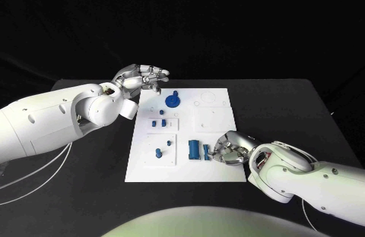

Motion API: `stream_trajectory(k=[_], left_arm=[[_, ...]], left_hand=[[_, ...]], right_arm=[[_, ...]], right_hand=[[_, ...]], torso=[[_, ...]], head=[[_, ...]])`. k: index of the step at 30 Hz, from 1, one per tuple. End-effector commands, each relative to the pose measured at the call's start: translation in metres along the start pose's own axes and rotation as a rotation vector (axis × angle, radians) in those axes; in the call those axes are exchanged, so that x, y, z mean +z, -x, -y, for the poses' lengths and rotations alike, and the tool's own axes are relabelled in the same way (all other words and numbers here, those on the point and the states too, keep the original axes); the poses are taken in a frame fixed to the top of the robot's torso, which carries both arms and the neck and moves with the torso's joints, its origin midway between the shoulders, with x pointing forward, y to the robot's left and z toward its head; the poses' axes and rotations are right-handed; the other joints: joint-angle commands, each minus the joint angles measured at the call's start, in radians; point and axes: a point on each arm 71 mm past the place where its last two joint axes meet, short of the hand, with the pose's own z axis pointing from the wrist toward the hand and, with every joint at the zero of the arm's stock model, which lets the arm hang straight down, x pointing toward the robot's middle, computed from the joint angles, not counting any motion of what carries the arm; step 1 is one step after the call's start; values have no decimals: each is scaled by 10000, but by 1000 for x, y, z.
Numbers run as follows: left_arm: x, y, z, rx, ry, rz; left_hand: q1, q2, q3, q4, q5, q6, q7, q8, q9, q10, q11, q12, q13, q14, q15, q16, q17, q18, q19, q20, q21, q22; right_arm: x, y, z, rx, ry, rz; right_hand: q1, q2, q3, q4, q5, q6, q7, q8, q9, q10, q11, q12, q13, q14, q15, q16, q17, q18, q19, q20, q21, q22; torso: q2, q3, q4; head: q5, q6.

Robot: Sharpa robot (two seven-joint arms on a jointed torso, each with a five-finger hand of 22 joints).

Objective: Assemble the parts on the task board

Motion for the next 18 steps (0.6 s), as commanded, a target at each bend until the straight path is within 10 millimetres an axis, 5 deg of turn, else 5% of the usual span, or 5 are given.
stream_trajectory(k=[1, 12, 17, 18], left_arm=[[0, -3, 1, -51, -50, -181], [0, -1, 0, -50, -82, -133], [0, 1, -3, -123, -223, -3], [0, 1, -4, -146, -268, 40]], left_hand=[[-87, 30, 5, -76, 0, -10, 70, -41, 9, -34, 4, -38, 9, -51, 3, -62, 5, 146, 49, 45, -55, -13], [-87, 30, 5, -76, 0, -10, 70, -41, 9, -34, 4, -38, 9, -51, 3, -62, 5, 146, 49, 45, -55, -13], [-100, 28, 0, -77, -3, -9, 69, -40, 14, -34, 5, -34, 12, -52, 4, -63, 6, 145, 52, 45, -62, -17], [-111, 21, -7, -74, -5, -7, 67, -39, 16, -33, 5, -33, 12, -54, 5, -65, 5, 144, 51, 46, -64, -19]], right_arm=[[0, -3, -1, -87, 37, -217], [-5, 11, -1, 1107, 806, 491], [1, 34, 3, 3123, 1714, 909], [4, 40, 6, 3597, 1842, 1037]], right_hand=[[109, -4, 13, -60, -48, 40, -2, -35, -16, 61, -13, 0, 1010, 917, -45, 34, 2018, -43, 279, -90, -45, 1972], [285, -2, -32, -59, 198, -209, 106, -201, -76, -168, 73, -401, 751, 869, 12, -52, 1808, 34, 132, -60, -516, 1857], [806, 104, 61, -255, 334, -933, 467, -761, -296, -680, 379, -1137, 283, 709, 255, -348, 1156, 238, -298, 120, -1833, 1530], [1063, 136, 137, -408, 344, -1099, 561, -888, -336, -1262, 458, -2059, -330, 511, 319, -696, 448, 428, -681, 176, -2988, 1231]], torso=[[-3, 0, -7], [-61, -14, -16], [-169, -52, -35], [-180, -57, -35]], head=[[-8, -8], [-19, 90], [-75, 242], [-97, 317]])
